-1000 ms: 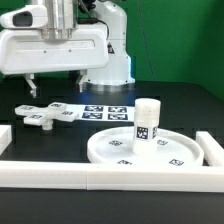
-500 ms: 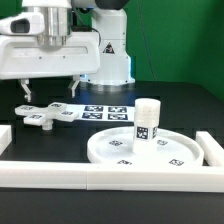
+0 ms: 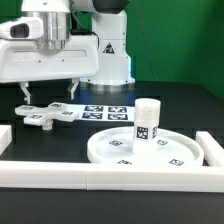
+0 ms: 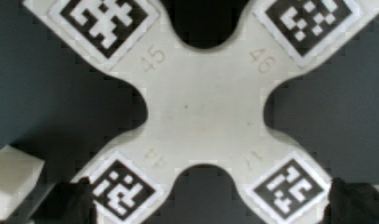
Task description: Assemble round table
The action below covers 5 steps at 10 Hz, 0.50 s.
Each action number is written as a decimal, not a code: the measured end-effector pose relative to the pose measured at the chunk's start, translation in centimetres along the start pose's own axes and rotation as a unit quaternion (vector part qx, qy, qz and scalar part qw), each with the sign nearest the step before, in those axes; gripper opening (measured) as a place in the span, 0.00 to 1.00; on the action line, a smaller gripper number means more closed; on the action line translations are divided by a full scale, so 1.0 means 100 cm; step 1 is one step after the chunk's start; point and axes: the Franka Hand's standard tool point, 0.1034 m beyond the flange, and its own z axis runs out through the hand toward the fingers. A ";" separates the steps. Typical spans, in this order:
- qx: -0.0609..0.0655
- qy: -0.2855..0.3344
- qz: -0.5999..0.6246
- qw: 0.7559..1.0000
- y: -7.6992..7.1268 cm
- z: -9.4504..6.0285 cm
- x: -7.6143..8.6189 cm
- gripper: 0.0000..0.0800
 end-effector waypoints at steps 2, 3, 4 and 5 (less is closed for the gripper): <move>0.003 -0.005 -0.002 1.000 -0.001 0.006 -0.004 0.81; 0.005 -0.008 -0.001 1.000 -0.001 0.008 -0.006 0.81; 0.005 -0.009 0.001 1.000 0.000 0.009 -0.007 0.81; 0.006 -0.009 0.001 1.000 0.000 0.010 -0.008 0.81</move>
Offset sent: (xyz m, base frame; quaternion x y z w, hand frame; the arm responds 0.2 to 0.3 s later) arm 0.0010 -0.0054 -0.0053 0.0092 -0.0011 -0.0101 0.9999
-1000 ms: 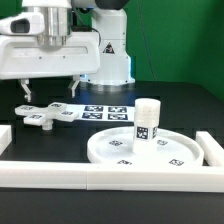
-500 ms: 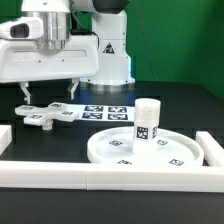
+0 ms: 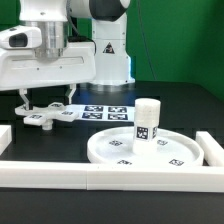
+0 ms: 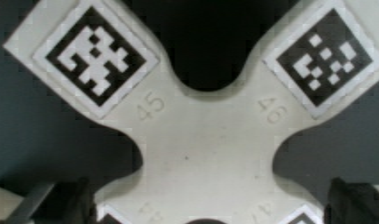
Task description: Assemble round table
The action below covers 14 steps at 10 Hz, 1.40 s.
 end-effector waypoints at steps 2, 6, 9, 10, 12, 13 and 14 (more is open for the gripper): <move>0.001 -0.002 -0.001 1.000 -0.001 0.003 -0.002 0.81; 0.006 -0.010 0.002 1.000 -0.002 0.012 -0.008 0.81; 0.008 -0.014 0.005 1.000 0.000 0.016 -0.011 0.81; 0.009 -0.015 0.005 1.000 0.000 0.017 -0.012 0.81; 0.009 -0.016 0.005 1.000 0.000 0.018 -0.012 0.81; 0.010 -0.016 0.004 1.000 -0.001 0.018 -0.011 0.80; 0.010 -0.016 0.004 1.000 -0.001 0.018 -0.011 0.80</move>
Offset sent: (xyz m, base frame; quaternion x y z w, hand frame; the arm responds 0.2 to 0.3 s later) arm -0.0035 -0.0003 -0.0078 -0.0030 0.0111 -0.0056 0.9999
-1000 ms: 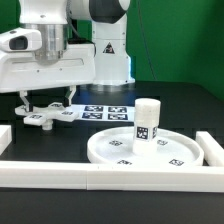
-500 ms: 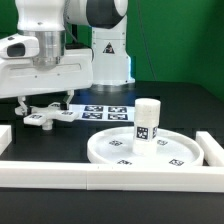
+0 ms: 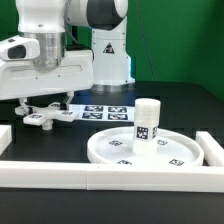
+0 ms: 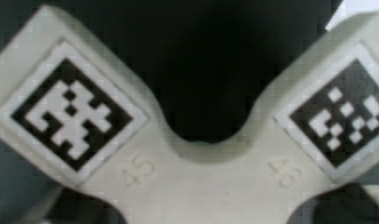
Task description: Assemble round table
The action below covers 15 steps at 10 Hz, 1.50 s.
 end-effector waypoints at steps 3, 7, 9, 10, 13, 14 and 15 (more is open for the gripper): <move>0.001 0.000 -0.001 1.000 -0.002 -0.001 0.003 0.55; 0.013 0.005 0.013 1.000 -0.014 -0.024 0.030 0.55; 0.019 0.012 0.042 0.999 -0.025 -0.046 0.053 0.55; 0.030 0.010 0.056 0.998 -0.034 -0.061 0.069 0.55; 0.043 0.003 0.084 0.996 -0.050 -0.094 0.118 0.55; 0.039 0.004 0.082 0.996 -0.053 -0.087 0.119 0.55; 0.040 0.003 0.083 0.996 -0.053 -0.087 0.118 0.55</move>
Offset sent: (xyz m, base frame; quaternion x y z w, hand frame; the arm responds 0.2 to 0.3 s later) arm 0.0084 0.0070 0.0068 -0.0033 -0.0060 -0.0057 1.0000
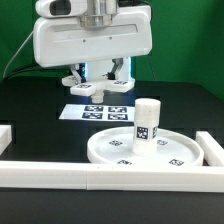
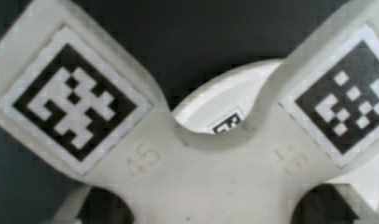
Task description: Assemble round table
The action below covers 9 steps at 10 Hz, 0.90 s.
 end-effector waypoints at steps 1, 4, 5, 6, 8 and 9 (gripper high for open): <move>0.000 0.000 0.000 1.000 0.000 0.000 0.000 0.55; 0.000 -0.012 0.000 1.000 -0.021 -0.024 0.023 0.55; 0.002 -0.013 0.010 1.000 -0.038 -0.029 0.035 0.55; 0.004 -0.016 0.031 0.999 -0.054 -0.039 0.053 0.55; -0.002 -0.008 0.036 0.999 -0.071 -0.040 0.075 0.55; -0.002 -0.009 0.037 0.999 -0.069 -0.040 0.073 0.55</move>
Offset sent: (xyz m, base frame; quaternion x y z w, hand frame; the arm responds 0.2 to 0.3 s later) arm 0.0242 0.0459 0.0433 -0.0346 -0.0412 -0.0016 0.9986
